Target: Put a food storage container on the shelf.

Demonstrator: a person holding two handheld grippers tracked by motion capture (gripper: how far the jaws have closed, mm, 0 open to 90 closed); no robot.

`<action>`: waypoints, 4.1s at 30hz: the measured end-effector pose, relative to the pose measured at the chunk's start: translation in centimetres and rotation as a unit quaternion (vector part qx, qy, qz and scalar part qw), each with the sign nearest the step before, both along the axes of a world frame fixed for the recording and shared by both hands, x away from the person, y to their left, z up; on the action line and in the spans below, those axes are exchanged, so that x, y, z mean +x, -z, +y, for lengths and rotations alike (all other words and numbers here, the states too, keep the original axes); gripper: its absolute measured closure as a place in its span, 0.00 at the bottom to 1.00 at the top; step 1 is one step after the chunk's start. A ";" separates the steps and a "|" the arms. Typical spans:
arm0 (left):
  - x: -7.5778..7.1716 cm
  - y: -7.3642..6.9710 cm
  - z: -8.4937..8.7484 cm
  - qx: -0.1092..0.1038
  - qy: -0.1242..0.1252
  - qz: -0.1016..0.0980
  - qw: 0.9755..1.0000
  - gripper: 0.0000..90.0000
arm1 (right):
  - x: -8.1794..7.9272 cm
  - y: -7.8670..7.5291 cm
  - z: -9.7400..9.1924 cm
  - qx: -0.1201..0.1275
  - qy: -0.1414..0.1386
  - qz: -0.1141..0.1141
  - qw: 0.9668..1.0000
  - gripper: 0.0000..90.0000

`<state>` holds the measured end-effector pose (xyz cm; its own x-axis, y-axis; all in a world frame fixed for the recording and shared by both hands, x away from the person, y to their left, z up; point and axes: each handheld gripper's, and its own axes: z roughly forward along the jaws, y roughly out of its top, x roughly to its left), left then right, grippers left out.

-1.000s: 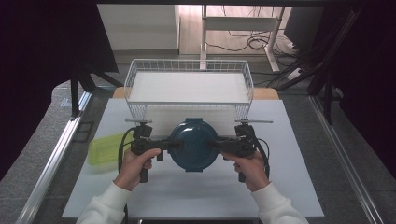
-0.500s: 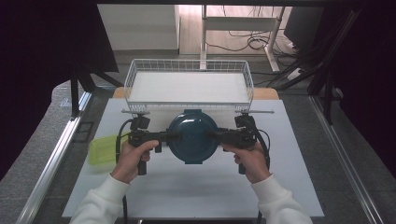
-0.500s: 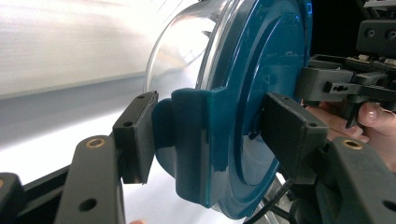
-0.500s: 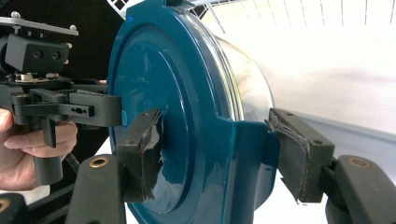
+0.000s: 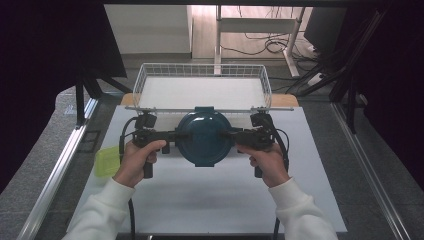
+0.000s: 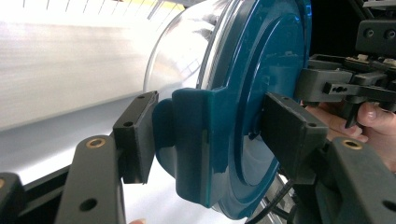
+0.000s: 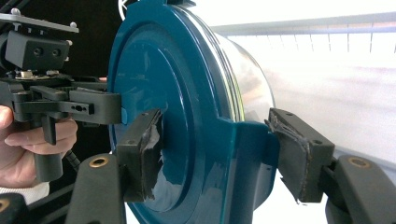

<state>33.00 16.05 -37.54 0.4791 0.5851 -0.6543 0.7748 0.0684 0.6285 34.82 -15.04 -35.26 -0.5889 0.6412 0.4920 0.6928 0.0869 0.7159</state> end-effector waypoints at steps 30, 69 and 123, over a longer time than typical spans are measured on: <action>2.9 -5.2 0.9 0.010 -0.012 -0.033 0.999 0.42 | 3.5 -4.9 0.9 0.005 -0.015 -0.029 0.999 0.41; 11.4 -8.5 1.0 0.005 -0.020 -0.022 1.000 0.43 | 12.3 -8.2 0.6 0.024 -0.015 -0.003 1.000 0.43; 14.9 -5.8 1.0 -0.009 -0.099 -0.027 0.995 0.20 | 16.5 -5.0 1.0 0.017 0.088 0.063 0.994 0.13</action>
